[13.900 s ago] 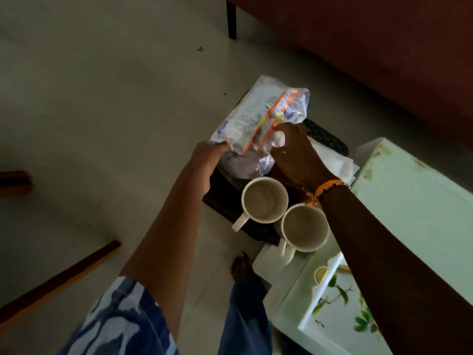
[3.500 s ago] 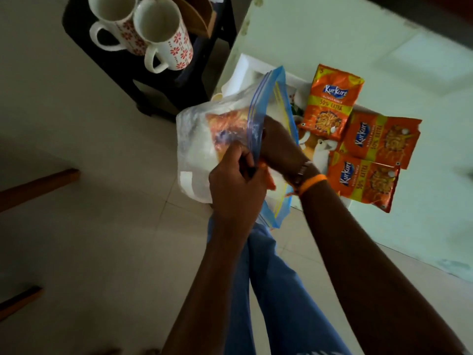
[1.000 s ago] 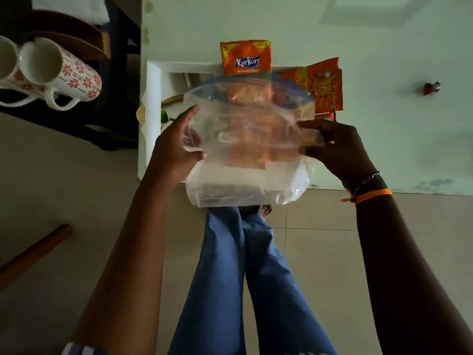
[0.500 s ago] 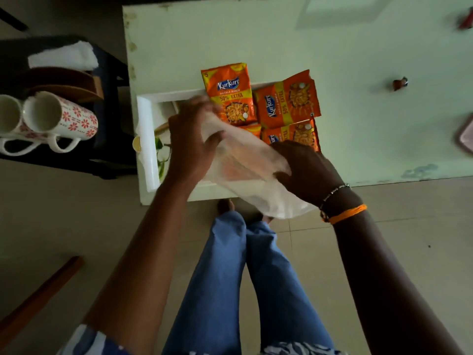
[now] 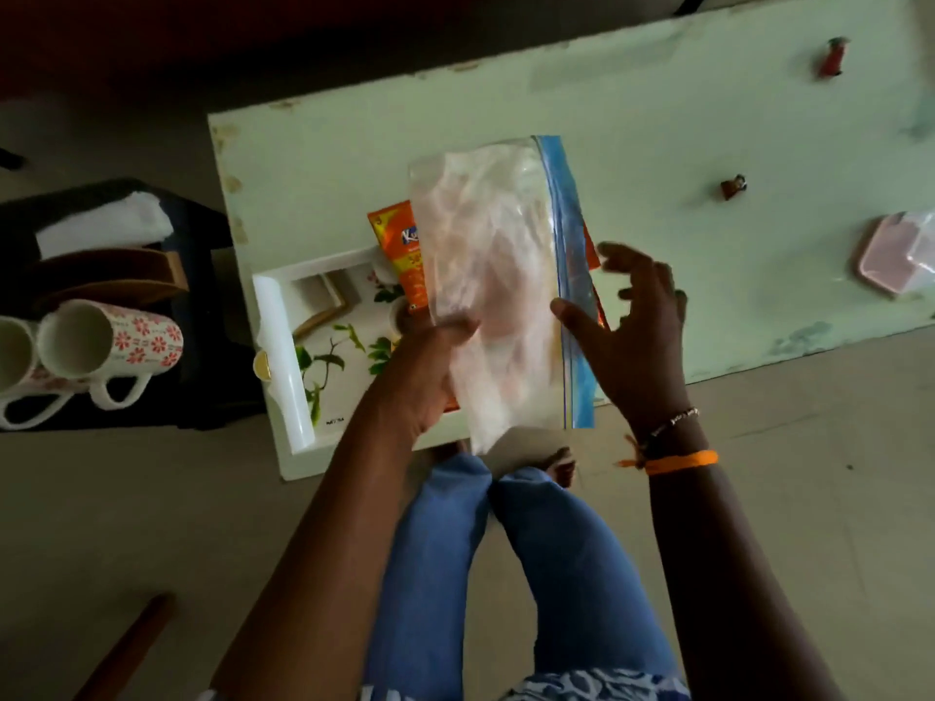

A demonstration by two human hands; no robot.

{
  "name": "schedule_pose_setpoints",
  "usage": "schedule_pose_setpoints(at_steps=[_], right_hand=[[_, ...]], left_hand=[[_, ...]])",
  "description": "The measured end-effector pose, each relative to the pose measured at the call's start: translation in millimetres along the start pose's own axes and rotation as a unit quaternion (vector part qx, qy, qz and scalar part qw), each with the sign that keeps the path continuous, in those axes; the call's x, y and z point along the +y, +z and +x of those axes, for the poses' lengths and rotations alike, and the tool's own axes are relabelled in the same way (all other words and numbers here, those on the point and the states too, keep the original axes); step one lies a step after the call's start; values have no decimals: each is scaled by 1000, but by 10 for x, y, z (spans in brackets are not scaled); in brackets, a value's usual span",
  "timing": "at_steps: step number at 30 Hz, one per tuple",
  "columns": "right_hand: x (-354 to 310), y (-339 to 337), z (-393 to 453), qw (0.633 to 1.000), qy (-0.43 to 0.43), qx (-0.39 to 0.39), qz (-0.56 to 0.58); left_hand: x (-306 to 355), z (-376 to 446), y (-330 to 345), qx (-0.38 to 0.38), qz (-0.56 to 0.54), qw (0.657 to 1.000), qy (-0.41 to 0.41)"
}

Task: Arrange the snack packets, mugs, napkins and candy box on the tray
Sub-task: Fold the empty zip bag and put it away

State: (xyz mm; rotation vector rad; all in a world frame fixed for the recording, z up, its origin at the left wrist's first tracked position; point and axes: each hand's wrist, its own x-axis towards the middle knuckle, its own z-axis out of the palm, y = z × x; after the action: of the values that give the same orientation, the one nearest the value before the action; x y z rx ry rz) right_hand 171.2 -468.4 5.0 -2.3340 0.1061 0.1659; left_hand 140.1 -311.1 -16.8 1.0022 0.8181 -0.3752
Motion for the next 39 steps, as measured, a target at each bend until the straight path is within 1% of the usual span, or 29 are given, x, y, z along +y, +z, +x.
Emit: schedule_pose_setpoints(at_steps=[1, 2, 3, 4, 5, 6, 7, 8, 9, 11, 12, 13, 14, 15, 16, 17, 18, 19, 21, 23, 24, 25, 26, 29, 32, 33, 35, 37, 39], right_hand=[[51, -16, 65, 999, 45, -26, -8], [140, -40, 138, 991, 106, -78, 31], [216, -71, 207, 970, 166, -136, 113], [297, -104, 256, 932, 211, -200, 215], [388, -141, 287, 884, 247, -250, 309], [480, -153, 302, 843, 268, -263, 385], [600, -174, 314, 820, 273, -249, 436], [707, -199, 328, 816, 266, -227, 461], [809, -235, 355, 825, 257, -203, 460], [1013, -347, 422, 855, 246, -173, 423], [1117, -411, 468, 854, 247, -159, 430], [1236, -484, 509, 840, 244, -148, 461], [1360, -551, 538, 826, 241, -129, 493], [1479, -608, 569, 823, 239, -107, 504], [1548, -657, 602, 824, 258, -89, 496], [1635, -744, 669, 838, 279, -87, 462], [1717, -840, 755, 846, 278, -78, 448], [1819, -936, 853, 850, 258, -62, 455], [1973, -1136, 1065, 855, 232, -20, 463], [2176, -1406, 1329, 866, 229, 21, 443], [2302, -1561, 1433, 880, 217, 34, 422], [2433, -1725, 1515, 893, 203, 42, 399], [2560, -1864, 1570, 897, 201, 51, 389], [3056, -2377, 1806, 868, 246, 70, 425], [3568, -2821, 1971, 844, 308, 19, 439], [3708, -2972, 2013, 838, 315, 10, 446], [3915, -3182, 2044, 837, 290, 9, 465], [4126, -3387, 2112, 838, 278, 70, 464], [4325, -3588, 2258, 846, 275, 168, 424]], left_hand=[[33, 23, -7, -25, 8, 1000, -1], [64, 61, 12, -49, 13, 999, -10], [89, 101, 43, -70, 16, 997, -25], [91, 155, 86, -88, 21, 995, -40], [85, 206, 138, -104, 26, 993, -56], [73, 250, 186, -116, 25, 990, -72], [57, 299, 262, -131, 21, 987, -92], [35, 354, 345, -143, 21, 984, -109], [14, 404, 435, -154, 34, 981, -115], [-18, 505, 605, -162, 135, 974, -88], [-36, 558, 707, -168, 186, 966, -69], [-57, 606, 824, -182, 207, 960, -57], [-89, 648, 949, -195, 211, 957, -49], [-123, 679, 1093, -200, 211, 956, -40], [-153, 702, 1226, -183, 206, 961, -36], [-184, 743, 1404, -162, 191, 967, -40], [-208, 815, 1566, -146, 160, 974, -64], [-233, 876, 1751, -142, 116, 977, -107], [-256, 1004, 2051, -167, 56, 965, -196], [-282, 1156, 2420, -179, 108, 944, -254], [-320, 1225, 2625, -189, 159, 933, -264], [-387, 1305, 2845, -205, 207, 923, -250], [-463, 1375, 3030, -221, 249, 920, -209], [-753, 1651, 3801, -256, 312, 914, -33], [-977, 1834, 4598, -235, 341, 907, 79], [-1044, 1886, 4860, -222, 354, 903, 104], [-1168, 1981, 5272, -203, 391, 886, 145], [-1264, 2066, 5635, -204, 432, 864, 156], [-1346, 2132, 5952, -212, 455, 854, 136]])
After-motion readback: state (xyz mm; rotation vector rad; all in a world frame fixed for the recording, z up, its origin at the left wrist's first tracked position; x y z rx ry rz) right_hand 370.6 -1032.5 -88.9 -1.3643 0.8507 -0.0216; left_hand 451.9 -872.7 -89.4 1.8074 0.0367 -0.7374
